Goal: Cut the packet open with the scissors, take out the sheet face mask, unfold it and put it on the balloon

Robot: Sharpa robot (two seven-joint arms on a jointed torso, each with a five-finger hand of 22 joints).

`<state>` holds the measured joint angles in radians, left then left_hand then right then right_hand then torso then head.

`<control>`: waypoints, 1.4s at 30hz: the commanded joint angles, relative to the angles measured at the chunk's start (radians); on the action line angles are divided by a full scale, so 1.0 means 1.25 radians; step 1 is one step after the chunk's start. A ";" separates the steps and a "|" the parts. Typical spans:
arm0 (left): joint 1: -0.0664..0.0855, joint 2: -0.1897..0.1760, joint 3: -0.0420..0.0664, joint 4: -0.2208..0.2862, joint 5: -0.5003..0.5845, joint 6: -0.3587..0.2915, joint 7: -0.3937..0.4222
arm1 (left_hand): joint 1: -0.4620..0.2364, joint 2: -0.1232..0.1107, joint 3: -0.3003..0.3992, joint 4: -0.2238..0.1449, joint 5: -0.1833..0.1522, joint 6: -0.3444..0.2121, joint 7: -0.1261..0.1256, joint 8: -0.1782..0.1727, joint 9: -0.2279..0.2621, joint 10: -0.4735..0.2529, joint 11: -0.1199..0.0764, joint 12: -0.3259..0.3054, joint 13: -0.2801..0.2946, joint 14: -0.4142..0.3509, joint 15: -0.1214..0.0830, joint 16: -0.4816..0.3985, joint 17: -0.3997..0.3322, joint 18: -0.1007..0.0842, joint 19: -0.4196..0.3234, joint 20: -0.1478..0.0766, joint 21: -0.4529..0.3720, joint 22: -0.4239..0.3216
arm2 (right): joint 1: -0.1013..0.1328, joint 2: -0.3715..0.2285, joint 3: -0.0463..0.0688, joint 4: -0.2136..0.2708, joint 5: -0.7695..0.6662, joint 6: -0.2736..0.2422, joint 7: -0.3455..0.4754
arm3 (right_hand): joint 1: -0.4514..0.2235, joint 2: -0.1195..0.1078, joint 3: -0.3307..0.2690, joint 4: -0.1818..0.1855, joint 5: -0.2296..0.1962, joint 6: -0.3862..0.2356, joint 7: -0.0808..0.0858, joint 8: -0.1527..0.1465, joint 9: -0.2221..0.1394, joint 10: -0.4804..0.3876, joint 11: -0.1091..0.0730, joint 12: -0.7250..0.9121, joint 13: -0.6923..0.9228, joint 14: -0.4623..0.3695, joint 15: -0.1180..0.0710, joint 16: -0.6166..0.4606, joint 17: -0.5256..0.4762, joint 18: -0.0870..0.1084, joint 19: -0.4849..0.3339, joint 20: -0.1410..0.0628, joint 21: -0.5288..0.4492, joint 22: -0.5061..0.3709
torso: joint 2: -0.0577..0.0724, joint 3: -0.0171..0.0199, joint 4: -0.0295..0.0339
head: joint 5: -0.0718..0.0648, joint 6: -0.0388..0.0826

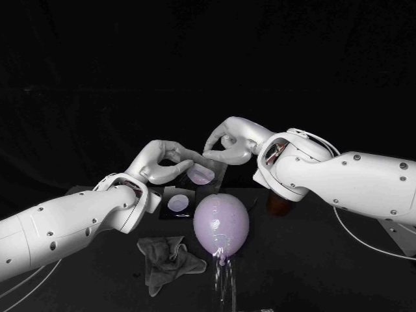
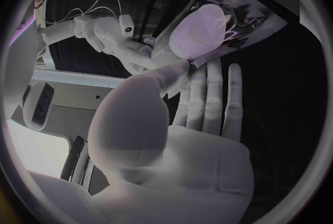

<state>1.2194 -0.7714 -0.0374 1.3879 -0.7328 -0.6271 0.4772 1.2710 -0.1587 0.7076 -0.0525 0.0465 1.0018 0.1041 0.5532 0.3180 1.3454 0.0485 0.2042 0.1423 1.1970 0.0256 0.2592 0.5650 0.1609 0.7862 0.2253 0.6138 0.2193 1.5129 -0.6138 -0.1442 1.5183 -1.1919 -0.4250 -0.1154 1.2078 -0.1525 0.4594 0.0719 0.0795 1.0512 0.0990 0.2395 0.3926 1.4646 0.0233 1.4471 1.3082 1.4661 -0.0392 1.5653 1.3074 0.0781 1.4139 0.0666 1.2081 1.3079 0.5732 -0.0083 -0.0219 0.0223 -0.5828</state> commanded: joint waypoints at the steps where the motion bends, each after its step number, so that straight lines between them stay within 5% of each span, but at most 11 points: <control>1: 0.002 0.002 0.001 0.001 -0.001 -0.002 0.005 | 0.003 0.008 -0.001 0.002 0.003 0.002 0.001 0.002 0.113 -0.003 -0.001 0.003 0.001 -0.007 0.001 0.005 0.001 0.015 -0.002 0.004 -0.003 -0.001 | 0.000 -0.001 0.000 0.002 -0.002 0.002 0.008 | -0.009 -0.002 0.000 0.007 0.005 0.003 0.001 0.001 -0.001 0.042 -0.002 -0.005 0.152 0.084 -0.002 0.004 0.211 -0.002 -0.001 0.000 -0.005 0.079 | 0.001 -0.0001 0.0001 | 0.000 0.000; 42: 0.001 0.004 0.001 -0.001 0.001 0.001 0.004 | 0.004 0.009 -0.002 0.002 0.003 0.001 0.001 0.003 0.113 -0.004 -0.001 0.003 0.001 -0.007 0.001 0.005 0.002 0.016 -0.002 0.005 -0.003 -0.001 | -0.001 -0.011 0.001 0.016 0.004 -0.003 0.016 | -0.020 -0.004 -0.003 0.015 0.009 0.002 0.002 0.000 -0.003 0.039 -0.001 -0.010 0.149 0.084 -0.002 0.004 0.211 -0.002 -0.002 0.000 -0.006 0.080 | 0.000 -0.0001 0.0002 | -0.001 0.003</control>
<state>1.2195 -0.7696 -0.0379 1.3855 -0.7326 -0.6267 0.4765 1.2785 -0.1597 0.7061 -0.0541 0.0457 0.9978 0.1038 0.5545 0.3180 1.3453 0.0486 0.2033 0.1427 1.1936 0.0290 0.2591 0.5666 0.1607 0.7862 0.2253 0.6138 0.2193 1.5125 -0.6271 -0.1440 1.5360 -1.1840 -0.4273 -0.1068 1.1918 -0.1603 0.4568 0.0858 0.0874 1.0512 0.0988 0.2395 0.3901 1.4644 0.0232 1.4393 1.3080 1.4645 -0.0376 1.5673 1.3075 0.0758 1.4138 0.0666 1.2043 1.3073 0.5732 -0.0084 -0.0217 0.0206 -0.5784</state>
